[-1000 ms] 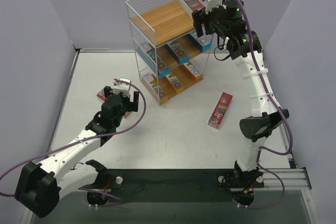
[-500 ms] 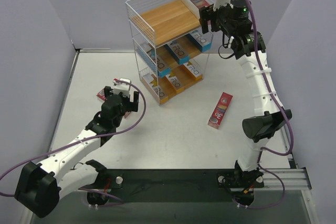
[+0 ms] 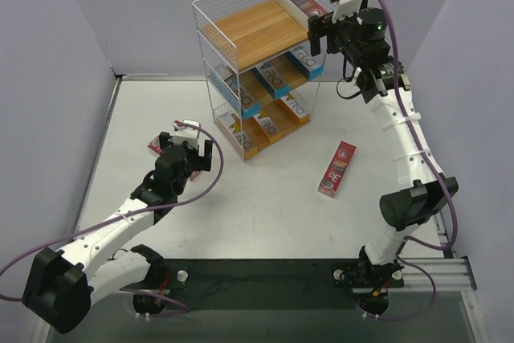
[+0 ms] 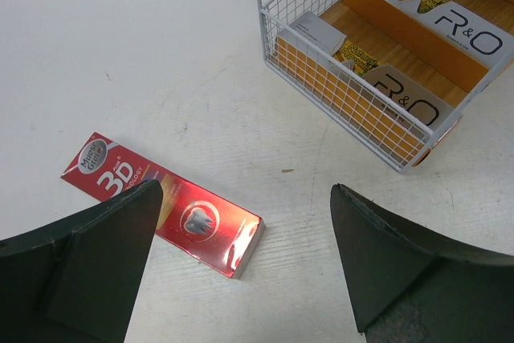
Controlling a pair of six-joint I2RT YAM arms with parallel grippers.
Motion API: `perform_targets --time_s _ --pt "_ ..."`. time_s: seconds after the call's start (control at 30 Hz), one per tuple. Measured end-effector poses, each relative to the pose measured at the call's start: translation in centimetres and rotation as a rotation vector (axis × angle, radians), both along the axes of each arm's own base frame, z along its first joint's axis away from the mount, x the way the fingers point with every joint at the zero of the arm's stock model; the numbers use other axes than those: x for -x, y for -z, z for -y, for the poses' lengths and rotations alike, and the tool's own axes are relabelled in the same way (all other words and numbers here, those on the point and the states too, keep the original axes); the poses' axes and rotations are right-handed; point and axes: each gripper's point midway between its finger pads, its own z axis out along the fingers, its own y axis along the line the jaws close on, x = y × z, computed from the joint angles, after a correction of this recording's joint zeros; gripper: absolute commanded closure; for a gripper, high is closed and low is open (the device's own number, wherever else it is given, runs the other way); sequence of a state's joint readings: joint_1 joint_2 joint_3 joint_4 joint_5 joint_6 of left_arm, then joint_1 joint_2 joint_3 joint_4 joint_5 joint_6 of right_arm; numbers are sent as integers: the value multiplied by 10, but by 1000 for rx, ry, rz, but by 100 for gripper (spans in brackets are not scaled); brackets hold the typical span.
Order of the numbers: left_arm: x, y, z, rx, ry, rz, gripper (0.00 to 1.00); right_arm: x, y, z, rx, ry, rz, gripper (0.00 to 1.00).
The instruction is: Place and organize the toothpastes onto the shelf
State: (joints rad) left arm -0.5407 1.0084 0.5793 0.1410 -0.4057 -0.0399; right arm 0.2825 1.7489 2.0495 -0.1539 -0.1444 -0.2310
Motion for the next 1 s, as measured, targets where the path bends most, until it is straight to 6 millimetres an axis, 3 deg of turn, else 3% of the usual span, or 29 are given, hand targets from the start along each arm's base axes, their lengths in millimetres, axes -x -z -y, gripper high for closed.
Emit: perform_targets --time_s 0.2,0.33,0.5,0.73,1.0 --pt "0 0 0 0 -1 0 3 20 -7 8 -53 39 53 26" --pt "0 0 0 0 -1 0 3 21 -19 10 -86 53 93 35" --pt "0 0 0 0 -1 0 3 21 -20 6 -107 49 94 43" --pt "0 0 0 0 -2 0 3 10 -9 -3 -117 40 69 55" --pt "0 0 -1 -4 -5 2 3 -6 -4 -8 -118 38 60 57"
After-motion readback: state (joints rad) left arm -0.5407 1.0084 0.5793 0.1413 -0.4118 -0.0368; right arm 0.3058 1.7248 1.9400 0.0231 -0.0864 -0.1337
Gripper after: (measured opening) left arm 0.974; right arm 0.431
